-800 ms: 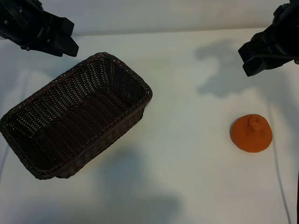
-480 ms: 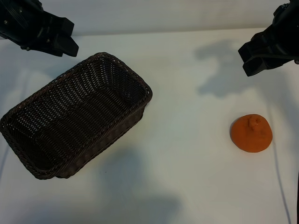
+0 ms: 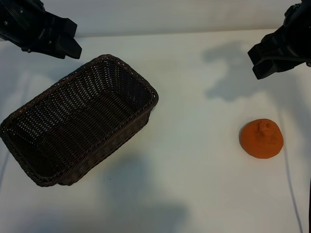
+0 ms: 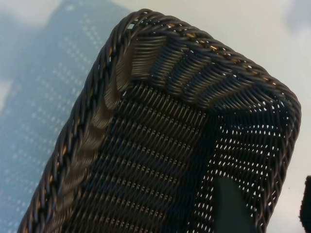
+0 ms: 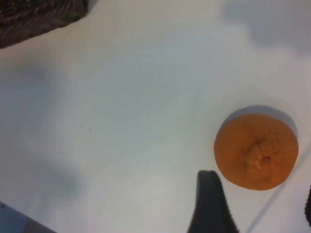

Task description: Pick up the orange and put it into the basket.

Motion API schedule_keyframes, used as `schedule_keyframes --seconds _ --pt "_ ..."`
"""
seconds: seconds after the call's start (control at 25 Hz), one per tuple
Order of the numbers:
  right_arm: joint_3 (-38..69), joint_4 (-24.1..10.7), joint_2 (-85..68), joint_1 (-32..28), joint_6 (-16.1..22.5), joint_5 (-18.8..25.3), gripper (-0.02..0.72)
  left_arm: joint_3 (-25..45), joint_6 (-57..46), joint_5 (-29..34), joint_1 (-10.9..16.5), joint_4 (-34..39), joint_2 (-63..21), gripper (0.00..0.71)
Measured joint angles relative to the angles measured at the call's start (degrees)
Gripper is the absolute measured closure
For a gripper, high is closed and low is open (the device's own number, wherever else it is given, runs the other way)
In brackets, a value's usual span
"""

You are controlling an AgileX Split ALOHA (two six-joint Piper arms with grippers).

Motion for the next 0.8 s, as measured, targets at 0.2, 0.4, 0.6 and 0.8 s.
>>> schedule_keyframes --seconds 0.2,0.4,0.6,0.8 --pt "0.0 0.0 0.0 0.0 0.0 0.0 0.248 0.0 0.0 -0.55 0.0 0.0 0.0 0.308" --pt "0.0 0.0 0.0 0.0 0.0 0.0 0.248 0.0 0.0 -1.02 0.0 0.0 0.0 0.308" --pt "0.0 0.0 0.0 0.0 0.0 -0.05 0.248 0.0 0.0 -1.07 0.0 0.0 0.0 0.308" --pt "0.0 0.0 0.0 0.0 0.0 -0.05 0.248 0.0 -0.06 -1.28 0.0 0.0 0.0 0.308"
